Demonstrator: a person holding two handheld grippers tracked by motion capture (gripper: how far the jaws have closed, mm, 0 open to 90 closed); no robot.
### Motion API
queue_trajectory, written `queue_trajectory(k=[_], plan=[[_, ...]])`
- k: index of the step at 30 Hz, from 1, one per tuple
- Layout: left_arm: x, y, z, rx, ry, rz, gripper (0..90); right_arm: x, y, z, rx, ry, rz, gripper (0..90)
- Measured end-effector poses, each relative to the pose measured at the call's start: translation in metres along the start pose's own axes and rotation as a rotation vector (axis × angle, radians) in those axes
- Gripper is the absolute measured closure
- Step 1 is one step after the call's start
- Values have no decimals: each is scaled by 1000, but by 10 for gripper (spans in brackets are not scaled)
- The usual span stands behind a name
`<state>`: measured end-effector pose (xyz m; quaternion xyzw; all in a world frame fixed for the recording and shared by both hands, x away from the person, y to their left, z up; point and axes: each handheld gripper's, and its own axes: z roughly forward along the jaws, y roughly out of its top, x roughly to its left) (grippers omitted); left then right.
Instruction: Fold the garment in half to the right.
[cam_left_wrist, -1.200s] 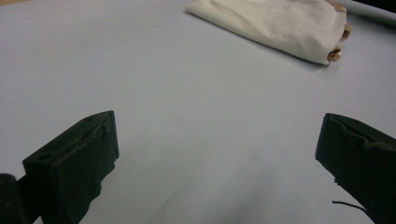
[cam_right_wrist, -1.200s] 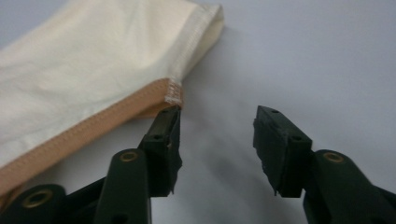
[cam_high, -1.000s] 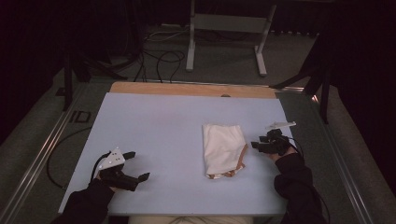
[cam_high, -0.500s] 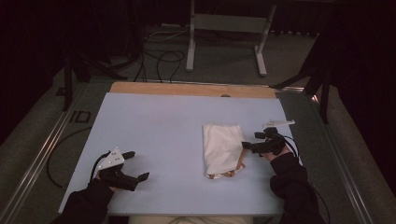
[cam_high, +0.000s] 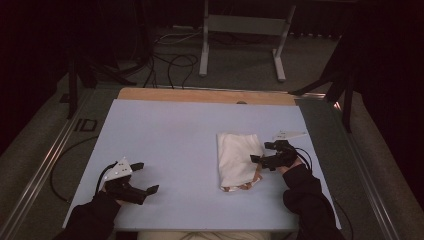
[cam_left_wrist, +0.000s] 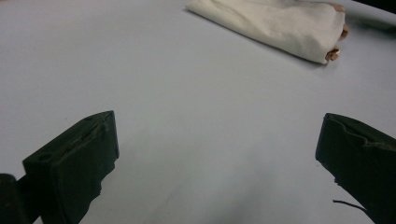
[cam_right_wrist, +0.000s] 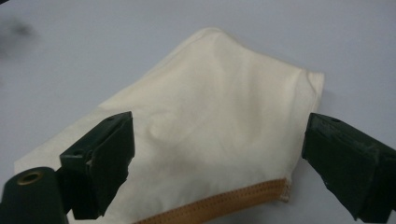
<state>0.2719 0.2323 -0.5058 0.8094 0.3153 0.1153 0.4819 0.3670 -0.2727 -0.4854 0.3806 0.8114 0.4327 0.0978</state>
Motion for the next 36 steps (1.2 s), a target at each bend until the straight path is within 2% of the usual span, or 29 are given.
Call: queue_trajectory(k=[6, 10, 17, 26, 31, 36], plan=[[2, -1, -1, 17, -12, -9, 2, 7, 0, 3, -2, 34, -19, 95], [1, -1, -1, 36, -15, 5, 2, 12, -1, 5, 0, 35, -26, 95], [-1, -1, -3, 52, 5, 24, 1, 17, -4, 7, -1, 37, -32, 95], [-2, -1, -10, 59, 13, 48, 0, 22, -14, -2, -23, 52, -41, 94], [0, -3, -13, 61, 7, 39, 0, 24, -22, -9, -31, 53, -38, 93], [2, -5, -16, 57, 20, 29, 0, 26, -31, -13, -33, 49, -51, 93]])
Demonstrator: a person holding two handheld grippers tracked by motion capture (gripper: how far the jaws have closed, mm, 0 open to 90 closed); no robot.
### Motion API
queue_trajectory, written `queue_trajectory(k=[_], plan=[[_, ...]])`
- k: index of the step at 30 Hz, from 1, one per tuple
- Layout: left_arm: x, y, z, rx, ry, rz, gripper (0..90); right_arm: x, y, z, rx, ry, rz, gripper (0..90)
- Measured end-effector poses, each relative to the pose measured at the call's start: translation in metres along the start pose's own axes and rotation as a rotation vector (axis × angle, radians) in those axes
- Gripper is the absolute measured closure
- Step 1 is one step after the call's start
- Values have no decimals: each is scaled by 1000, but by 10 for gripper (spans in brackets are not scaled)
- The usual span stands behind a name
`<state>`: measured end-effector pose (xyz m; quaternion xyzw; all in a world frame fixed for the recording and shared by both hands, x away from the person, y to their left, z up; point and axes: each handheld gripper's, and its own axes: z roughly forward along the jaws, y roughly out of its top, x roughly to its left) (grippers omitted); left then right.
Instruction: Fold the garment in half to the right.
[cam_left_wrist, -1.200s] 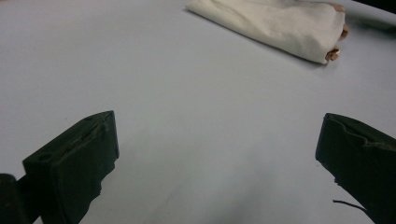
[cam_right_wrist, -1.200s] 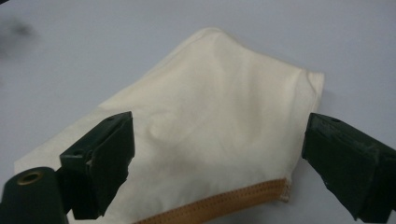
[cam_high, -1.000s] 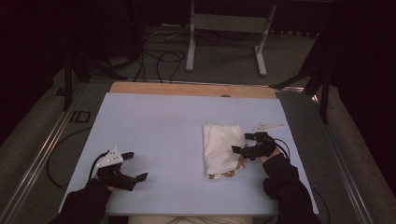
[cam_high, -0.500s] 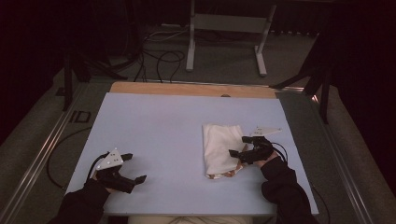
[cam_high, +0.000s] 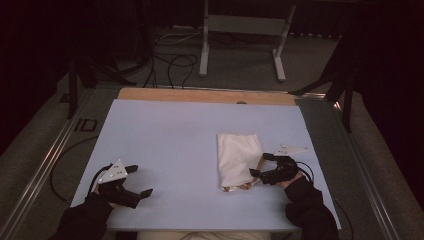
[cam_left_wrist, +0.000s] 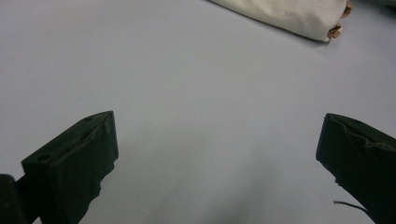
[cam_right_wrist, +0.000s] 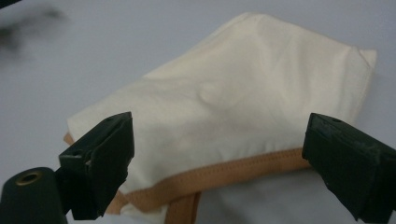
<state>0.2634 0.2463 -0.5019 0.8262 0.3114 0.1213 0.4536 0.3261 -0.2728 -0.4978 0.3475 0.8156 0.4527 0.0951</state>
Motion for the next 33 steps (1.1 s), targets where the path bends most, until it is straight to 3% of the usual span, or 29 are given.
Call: queue_trajectory(k=[10, 20, 25, 33], plan=[[2, -4, -4, 2, 20, 1, 0, 9, -18, -11, 11, -10, -11, 93], [4, -7, -4, 7, 40, 5, 0, 18, -32, -27, 3, -64, -18, 94], [4, -6, -4, 9, 48, 8, 0, 22, -35, -27, 26, -88, -52, 94], [3, -6, -4, 10, 50, 13, 0, 22, -36, -24, 43, -86, -52, 94]])
